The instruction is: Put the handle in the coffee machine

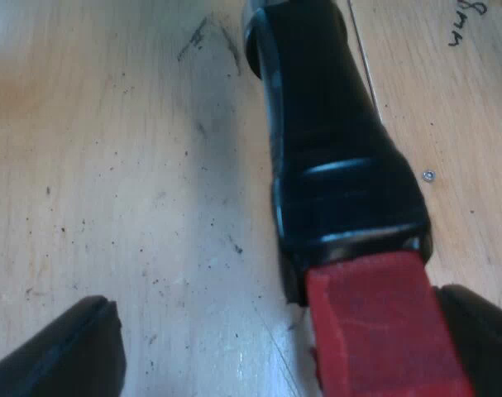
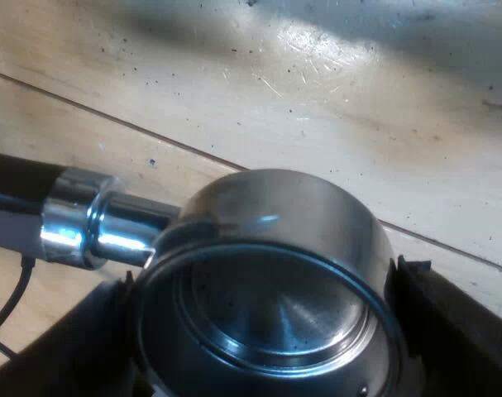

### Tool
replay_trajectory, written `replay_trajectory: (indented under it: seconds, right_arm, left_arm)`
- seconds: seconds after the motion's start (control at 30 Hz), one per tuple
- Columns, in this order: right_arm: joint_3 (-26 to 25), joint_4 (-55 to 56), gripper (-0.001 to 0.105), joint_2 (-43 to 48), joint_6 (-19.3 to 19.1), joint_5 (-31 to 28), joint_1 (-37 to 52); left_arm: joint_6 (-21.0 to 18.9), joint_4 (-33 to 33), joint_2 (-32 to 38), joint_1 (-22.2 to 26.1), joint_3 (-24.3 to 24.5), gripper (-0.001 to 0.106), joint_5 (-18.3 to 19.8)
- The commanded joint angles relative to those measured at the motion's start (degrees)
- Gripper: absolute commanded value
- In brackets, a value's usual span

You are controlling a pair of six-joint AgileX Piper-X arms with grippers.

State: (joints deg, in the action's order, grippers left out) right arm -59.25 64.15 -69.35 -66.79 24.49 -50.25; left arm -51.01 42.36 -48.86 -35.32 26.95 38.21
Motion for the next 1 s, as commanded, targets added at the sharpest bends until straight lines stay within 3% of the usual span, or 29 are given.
replay_trajectory:
  seconds: [0.03, 0.63, 0.93, 1.0]
  right_arm:
    - [-1.06, -1.27, 0.000, 0.80, -1.17, 1.48, 0.09]
    - [-1.06, -1.27, 0.000, 0.80, -0.46, 0.76, 0.09]
    - [-1.06, -1.27, 0.000, 0.80, 0.11, -0.29, 0.09]
    - [-1.06, -1.27, 0.000, 0.80, 0.41, -0.29, 0.09]
  left_arm:
    - [-1.19, -0.16, 0.07, -0.32, 0.03, 0.076, 0.71]
    - [-1.45, 0.11, 0.07, -0.32, 0.03, 0.075, -0.35]
    - [-1.45, 0.11, 0.07, -0.32, 0.03, 0.066, -0.08]
    - [-1.45, 0.11, 0.07, -0.32, 0.03, 0.058, 1.26]
